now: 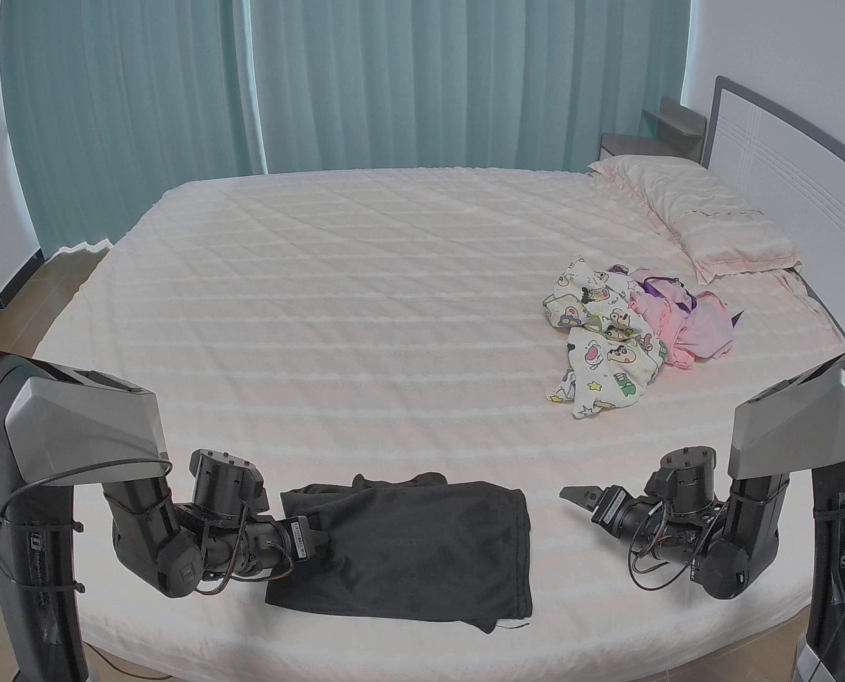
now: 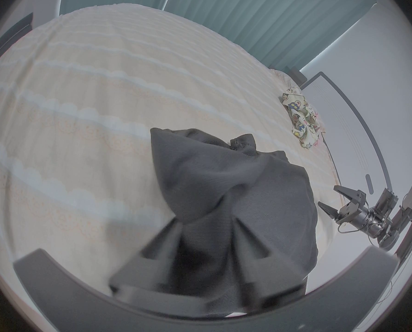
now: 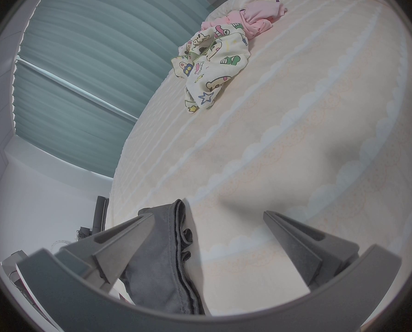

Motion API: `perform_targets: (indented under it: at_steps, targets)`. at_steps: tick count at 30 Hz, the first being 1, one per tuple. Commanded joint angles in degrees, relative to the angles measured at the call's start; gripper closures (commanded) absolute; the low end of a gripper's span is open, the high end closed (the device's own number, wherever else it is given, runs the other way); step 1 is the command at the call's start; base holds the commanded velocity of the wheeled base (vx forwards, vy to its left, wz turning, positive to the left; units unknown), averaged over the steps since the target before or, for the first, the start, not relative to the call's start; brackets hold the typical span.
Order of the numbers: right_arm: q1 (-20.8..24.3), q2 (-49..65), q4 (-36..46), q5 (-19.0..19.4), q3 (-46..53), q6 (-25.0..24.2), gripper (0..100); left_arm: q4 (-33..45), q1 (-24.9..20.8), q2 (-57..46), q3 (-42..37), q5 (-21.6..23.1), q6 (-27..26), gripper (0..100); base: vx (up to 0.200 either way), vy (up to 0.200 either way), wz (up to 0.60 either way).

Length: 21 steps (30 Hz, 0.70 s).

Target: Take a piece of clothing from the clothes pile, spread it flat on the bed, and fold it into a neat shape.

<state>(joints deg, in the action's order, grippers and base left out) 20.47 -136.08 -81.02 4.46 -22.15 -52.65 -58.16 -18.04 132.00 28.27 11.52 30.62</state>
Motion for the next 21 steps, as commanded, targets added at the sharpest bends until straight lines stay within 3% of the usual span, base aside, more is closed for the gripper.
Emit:
perform_targets:
  at_steps: [1, 21]
  targets:
    - [0.01, -0.15, -0.02, 0.02, 0.00, 0.00, 0, -0.02, 0.20, -0.16, -0.76, -0.01, 0.05, 100, 0.000, 0.000, 0.00]
    - [0.01, -0.15, -0.10, 0.11, -0.09, -0.17, 0, 0.77, 2.75, -4.82, -4.45, -0.45, 2.78, 100, 0.000, 0.010, 0.00]
